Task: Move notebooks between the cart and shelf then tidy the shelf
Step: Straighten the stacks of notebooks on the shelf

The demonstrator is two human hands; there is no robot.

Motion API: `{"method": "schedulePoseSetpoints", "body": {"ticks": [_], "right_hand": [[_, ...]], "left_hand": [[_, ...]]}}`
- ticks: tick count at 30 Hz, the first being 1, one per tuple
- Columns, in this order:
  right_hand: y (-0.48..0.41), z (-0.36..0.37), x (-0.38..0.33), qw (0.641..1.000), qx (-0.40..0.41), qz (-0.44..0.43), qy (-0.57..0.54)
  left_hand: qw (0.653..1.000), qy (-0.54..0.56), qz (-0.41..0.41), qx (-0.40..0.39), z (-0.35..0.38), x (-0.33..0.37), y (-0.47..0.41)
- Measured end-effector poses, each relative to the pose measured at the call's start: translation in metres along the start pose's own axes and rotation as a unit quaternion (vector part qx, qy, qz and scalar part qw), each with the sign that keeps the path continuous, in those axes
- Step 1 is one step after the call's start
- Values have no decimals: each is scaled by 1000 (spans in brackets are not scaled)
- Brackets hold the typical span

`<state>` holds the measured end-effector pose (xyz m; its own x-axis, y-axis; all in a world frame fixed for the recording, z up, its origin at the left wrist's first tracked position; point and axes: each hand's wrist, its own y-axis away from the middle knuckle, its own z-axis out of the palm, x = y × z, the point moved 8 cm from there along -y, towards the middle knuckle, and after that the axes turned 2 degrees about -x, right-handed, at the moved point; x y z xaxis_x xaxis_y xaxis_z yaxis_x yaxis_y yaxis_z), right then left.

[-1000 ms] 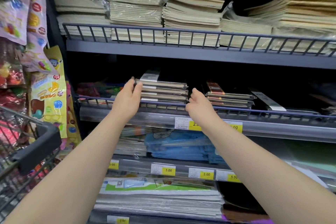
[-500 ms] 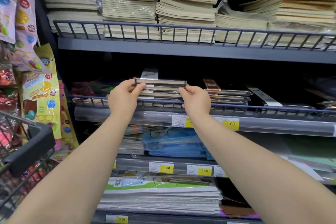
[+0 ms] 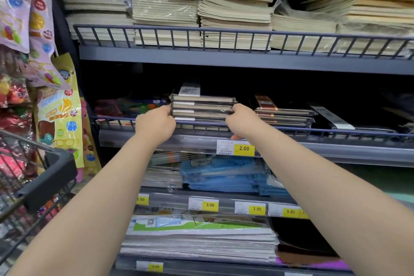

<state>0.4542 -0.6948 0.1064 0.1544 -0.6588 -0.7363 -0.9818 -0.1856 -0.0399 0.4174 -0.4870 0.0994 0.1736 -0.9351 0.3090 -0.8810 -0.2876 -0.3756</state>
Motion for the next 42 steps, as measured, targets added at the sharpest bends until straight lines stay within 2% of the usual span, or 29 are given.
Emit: {"method": "schedulePoseSetpoints", "body": {"ticks": [4,7,9,11,12,14,16,19,28,33,37,42], "right_hand": [[2,7,6,998,8,-26,58],[0,6,10,999,16,-30,19],[3,7,12,998,20,-41,-34],[9,9,10,996,37,-76,-38],[15,8,6,993,59,-101,-17],[24,8,-2,982,101,-152,47],[30,13,-6,972,110,-172,114],[29,21,-5,962,108,-173,183],[23,28,3,945,124,-204,223],[24,51,26,911,146,-235,307],[22,69,39,871,201,-301,332],[24,84,56,856,173,-332,356]], "left_hand": [[999,-36,-11,13,1,3,5],[1000,-16,-7,19,2,3,8],[999,46,-19,12,4,-1,10],[986,157,-45,31,0,-3,17],[976,209,-31,49,-2,1,21],[965,244,60,73,-3,19,30],[968,214,110,78,1,27,31],[980,162,88,79,8,27,28],[985,118,84,90,20,28,31],[992,-22,105,68,66,21,49],[988,-25,114,101,76,18,51],[991,1,87,101,79,22,56]]}}
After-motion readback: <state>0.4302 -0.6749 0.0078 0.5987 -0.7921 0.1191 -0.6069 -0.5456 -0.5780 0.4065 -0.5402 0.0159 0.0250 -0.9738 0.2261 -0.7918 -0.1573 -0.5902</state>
